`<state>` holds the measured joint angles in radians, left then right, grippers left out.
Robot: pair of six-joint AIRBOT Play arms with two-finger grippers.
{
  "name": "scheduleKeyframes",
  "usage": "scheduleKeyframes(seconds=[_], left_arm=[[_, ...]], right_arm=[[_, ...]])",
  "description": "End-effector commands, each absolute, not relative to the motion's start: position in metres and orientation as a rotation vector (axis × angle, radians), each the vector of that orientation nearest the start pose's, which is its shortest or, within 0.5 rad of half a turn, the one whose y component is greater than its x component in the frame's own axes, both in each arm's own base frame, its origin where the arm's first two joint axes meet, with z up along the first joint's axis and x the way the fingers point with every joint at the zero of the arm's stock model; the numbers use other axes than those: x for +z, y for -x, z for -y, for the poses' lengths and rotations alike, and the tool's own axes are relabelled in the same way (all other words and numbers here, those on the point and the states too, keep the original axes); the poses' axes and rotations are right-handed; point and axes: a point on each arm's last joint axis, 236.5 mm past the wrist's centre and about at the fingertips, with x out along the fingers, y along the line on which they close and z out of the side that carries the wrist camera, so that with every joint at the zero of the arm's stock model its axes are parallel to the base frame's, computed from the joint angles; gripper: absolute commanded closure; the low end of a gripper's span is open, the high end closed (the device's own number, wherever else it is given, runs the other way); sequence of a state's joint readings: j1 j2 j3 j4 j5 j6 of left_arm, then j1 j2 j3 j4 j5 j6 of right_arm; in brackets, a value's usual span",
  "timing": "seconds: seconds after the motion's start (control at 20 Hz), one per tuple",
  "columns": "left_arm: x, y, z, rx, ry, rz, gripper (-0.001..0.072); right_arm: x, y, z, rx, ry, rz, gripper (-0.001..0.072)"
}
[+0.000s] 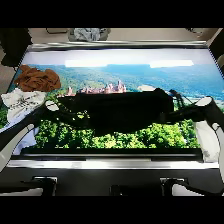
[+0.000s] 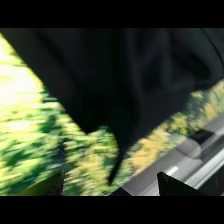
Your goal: Fold the shirts.
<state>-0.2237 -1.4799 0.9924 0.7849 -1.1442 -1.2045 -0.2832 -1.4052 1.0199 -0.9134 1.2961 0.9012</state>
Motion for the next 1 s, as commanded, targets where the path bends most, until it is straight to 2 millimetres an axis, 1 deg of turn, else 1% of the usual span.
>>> scheduleKeyframes(seconds=[0.0, 0.1, 0.3, 0.45, 0.5, 0.6, 0.65, 0.75, 0.95], left_arm=[[-0.058, -0.299, 0.254, -0.761, 0.350, -1.486, -0.0013], [-0.059, -0.297, 0.262, -0.771, 0.341, -1.478, -0.0013], [-0.079, -0.288, 0.271, -0.768, 0.333, -1.524, -0.0013], [-0.087, -0.282, 0.275, -0.772, 0.322, -1.548, -0.0013], [-0.089, -0.282, 0.274, -0.772, 0.320, -1.552, 0.0011], [-0.091, -0.288, 0.274, -0.756, 0.325, -1.534, 0.0263], [-0.091, -0.292, 0.275, -0.747, 0.331, -1.522, 0.0311], [-0.091, -0.293, 0.275, -0.734, 0.341, -1.519, 0.0684], [-0.082, -0.295, 0.276, -0.767, 0.315, -1.486, 0.0683]], right_arm=[[-0.029, -0.344, -0.007, 0.514, -0.386, -1.321, 0.0010], [-0.035, -0.336, -0.002, 0.508, -0.338, -1.357, 0.0010], [-0.039, -0.342, 0.007, 0.480, -0.303, -1.337, 0.0010], [-0.040, -0.342, 0.008, 0.480, -0.294, -1.336, 0.0010], [-0.040, -0.343, 0.008, 0.480, -0.291, -1.335, 0.0011], [-0.040, -0.343, 0.008, 0.480, -0.291, -1.336, 0.0011], [-0.040, -0.343, 0.008, 0.480, -0.292, -1.336, 0.0011], [-0.040, -0.342, 0.007, 0.482, -0.293, -1.339, 0.0012], [-0.040, -0.334, 0.005, 0.514, -0.283, -1.363, 0.0013]])
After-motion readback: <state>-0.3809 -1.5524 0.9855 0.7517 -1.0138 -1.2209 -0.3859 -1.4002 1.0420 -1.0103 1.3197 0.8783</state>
